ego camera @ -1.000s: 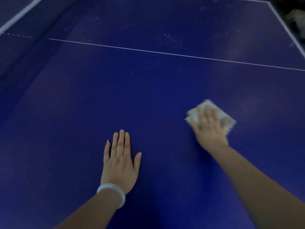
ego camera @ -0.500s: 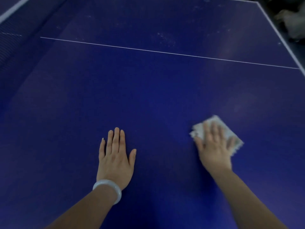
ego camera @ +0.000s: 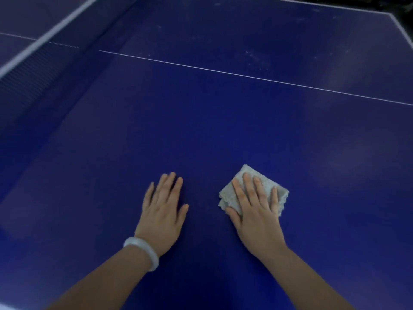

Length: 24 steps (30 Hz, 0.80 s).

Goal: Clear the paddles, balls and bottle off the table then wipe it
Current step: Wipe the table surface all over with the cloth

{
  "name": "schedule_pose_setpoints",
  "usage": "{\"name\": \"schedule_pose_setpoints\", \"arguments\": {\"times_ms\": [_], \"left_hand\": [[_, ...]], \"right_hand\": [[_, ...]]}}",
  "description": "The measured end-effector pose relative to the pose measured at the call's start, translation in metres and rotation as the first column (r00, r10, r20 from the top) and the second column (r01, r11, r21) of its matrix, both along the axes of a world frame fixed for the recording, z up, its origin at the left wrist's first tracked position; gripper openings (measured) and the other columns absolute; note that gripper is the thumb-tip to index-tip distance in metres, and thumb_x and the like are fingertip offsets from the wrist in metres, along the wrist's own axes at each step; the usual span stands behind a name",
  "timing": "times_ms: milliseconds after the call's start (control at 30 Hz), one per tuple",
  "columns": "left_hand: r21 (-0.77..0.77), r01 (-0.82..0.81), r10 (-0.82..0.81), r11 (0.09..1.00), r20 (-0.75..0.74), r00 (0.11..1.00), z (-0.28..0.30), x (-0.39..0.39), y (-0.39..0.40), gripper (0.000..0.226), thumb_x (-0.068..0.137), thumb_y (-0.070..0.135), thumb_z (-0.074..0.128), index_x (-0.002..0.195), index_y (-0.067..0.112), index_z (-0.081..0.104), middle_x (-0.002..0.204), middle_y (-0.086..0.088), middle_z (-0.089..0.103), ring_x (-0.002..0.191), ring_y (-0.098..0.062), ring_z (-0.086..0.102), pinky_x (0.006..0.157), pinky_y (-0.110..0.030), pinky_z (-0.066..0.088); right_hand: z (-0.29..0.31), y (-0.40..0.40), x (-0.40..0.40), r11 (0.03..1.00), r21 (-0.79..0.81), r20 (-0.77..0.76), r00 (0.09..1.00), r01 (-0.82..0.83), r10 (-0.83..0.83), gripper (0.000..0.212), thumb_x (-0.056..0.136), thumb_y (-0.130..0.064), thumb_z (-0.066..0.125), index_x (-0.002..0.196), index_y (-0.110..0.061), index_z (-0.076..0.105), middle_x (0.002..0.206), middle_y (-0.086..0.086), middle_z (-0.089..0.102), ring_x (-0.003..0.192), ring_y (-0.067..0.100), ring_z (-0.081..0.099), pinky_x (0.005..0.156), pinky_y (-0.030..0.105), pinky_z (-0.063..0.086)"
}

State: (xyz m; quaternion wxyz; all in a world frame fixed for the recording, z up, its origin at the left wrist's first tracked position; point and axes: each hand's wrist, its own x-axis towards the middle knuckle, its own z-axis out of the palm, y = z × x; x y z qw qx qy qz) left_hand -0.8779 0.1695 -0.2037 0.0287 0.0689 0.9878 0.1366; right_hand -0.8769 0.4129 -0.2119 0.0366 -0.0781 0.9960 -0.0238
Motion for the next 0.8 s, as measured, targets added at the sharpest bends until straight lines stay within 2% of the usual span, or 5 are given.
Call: {"name": "schedule_pose_setpoints", "arguments": {"times_ms": [300,467,567,667,800], "left_hand": [[-0.183,-0.296,0.304,0.937,0.015,0.953,-0.008,0.0,-0.064,0.078,0.09,0.062,-0.012,0.154,0.018,-0.012,0.163,-0.003,-0.013,0.149,-0.017,-0.016,0.123,-0.042,-0.006],[-0.157,-0.305,0.31,0.939,0.008,0.951,-0.009,0.001,-0.064,0.076,0.09,0.06,-0.012,0.154,0.019,-0.011,0.162,0.0,-0.015,0.148,-0.014,-0.02,0.122,-0.041,-0.007],[-0.141,-0.307,0.312,0.941,0.013,0.95,-0.009,0.001,-0.064,0.074,0.09,0.059,-0.013,0.153,0.02,-0.013,0.162,0.002,-0.017,0.147,-0.012,-0.023,0.122,-0.041,-0.009],[-0.128,-0.315,0.32,0.94,0.02,0.947,-0.009,0.001,-0.064,0.073,0.092,0.058,-0.01,0.154,0.02,-0.009,0.162,0.001,-0.013,0.147,-0.012,-0.021,0.122,-0.041,-0.008],[-0.13,-0.309,0.315,0.942,0.032,0.949,-0.01,0.002,-0.064,0.071,0.092,0.056,-0.012,0.154,0.021,-0.011,0.162,0.002,-0.016,0.146,-0.011,-0.026,0.121,-0.041,-0.012]], "right_hand": [[0.014,-0.05,-0.077,0.934,-0.085,0.159,0.93,0.347,-0.331,0.066,0.098,-0.056,0.003,0.154,-0.027,-0.013,0.163,0.003,-0.016,0.149,0.024,-0.019,0.117,0.061,-0.008],[0.006,-0.094,-0.049,0.96,-0.067,0.045,0.96,-0.272,0.275,0.066,0.099,-0.055,0.013,0.157,-0.027,-0.001,0.164,0.0,-0.012,0.15,0.021,-0.016,0.119,0.06,-0.001],[0.0,-0.06,-0.049,0.915,-0.054,-0.003,0.916,-0.4,0.4,0.064,0.099,-0.054,0.022,0.155,-0.025,0.015,0.164,-0.001,0.012,0.152,0.02,0.0,0.116,0.06,0.013],[-0.001,-0.018,-0.094,0.998,-0.012,0.019,0.998,-0.061,0.061,0.063,0.1,-0.053,0.009,0.155,-0.025,-0.003,0.164,-0.001,0.0,0.15,0.018,-0.012,0.118,0.061,0.002],[0.008,-0.043,-0.143,0.934,-0.053,0.098,0.932,0.354,-0.348,0.067,0.098,-0.057,0.005,0.155,-0.025,-0.011,0.164,0.006,-0.01,0.15,0.026,-0.014,0.117,0.063,-0.003]]}}
